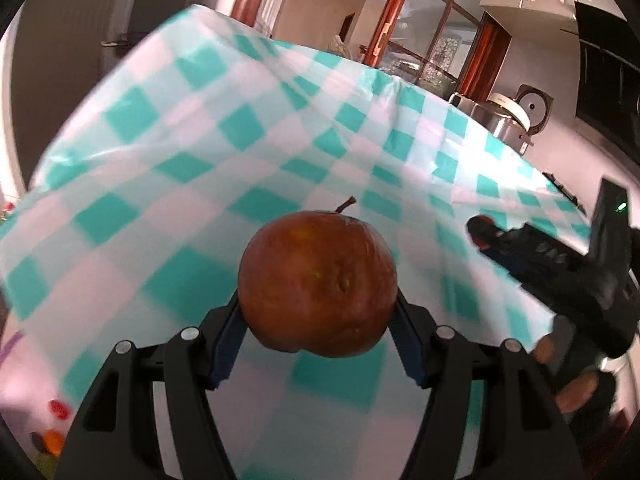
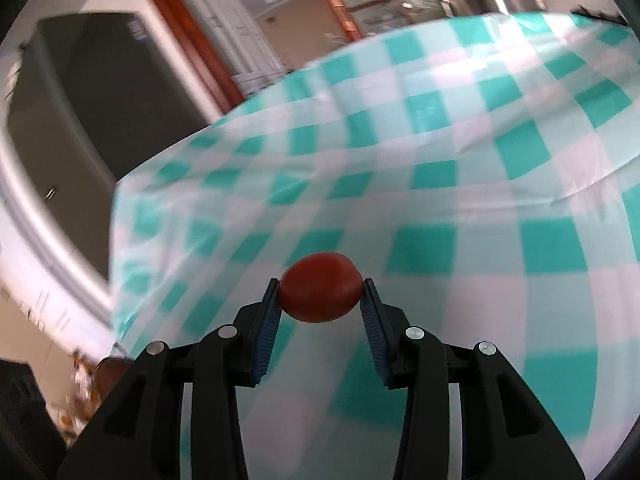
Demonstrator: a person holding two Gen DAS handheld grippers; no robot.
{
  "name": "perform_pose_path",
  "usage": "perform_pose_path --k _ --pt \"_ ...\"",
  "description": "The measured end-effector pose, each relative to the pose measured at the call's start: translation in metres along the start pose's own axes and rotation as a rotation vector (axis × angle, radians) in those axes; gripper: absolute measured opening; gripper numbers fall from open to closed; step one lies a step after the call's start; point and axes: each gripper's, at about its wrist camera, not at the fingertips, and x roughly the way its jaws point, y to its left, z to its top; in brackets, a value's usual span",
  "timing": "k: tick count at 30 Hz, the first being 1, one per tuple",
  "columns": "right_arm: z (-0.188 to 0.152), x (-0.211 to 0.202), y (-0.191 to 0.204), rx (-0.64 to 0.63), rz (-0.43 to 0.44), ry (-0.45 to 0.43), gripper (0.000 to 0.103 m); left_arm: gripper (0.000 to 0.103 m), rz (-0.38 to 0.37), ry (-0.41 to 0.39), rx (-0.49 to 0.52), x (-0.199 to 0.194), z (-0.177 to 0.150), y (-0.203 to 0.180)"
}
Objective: Organize fruits
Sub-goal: 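Carry the brown fruit and red tomato over to the white box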
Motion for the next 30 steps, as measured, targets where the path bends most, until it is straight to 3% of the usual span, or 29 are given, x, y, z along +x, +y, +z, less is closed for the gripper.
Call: perform_pose_path --k 10,17,22,30 --pt "-0.067 -0.033 0.109 -0.277 0.130 0.075 0.040 0.066 0.117 -0.048 0.004 -0.082 -0.052 0.083" --pt "-0.132 -0.027 0.181 -0.482 0.235 0.198 0.040 0.066 0.219 -0.041 -0.059 -0.119 -0.085 0.152" --pt "-0.193 -0.014 0.224 -0.676 0.281 0.325 0.040 0.066 0.294 0.041 -0.115 -0.117 -0.110 0.203" --pt "-0.282 0.025 0.254 -0.902 0.269 0.571 0.040 0.066 0.379 0.247 -0.106 -0.076 -0.130 0.240"
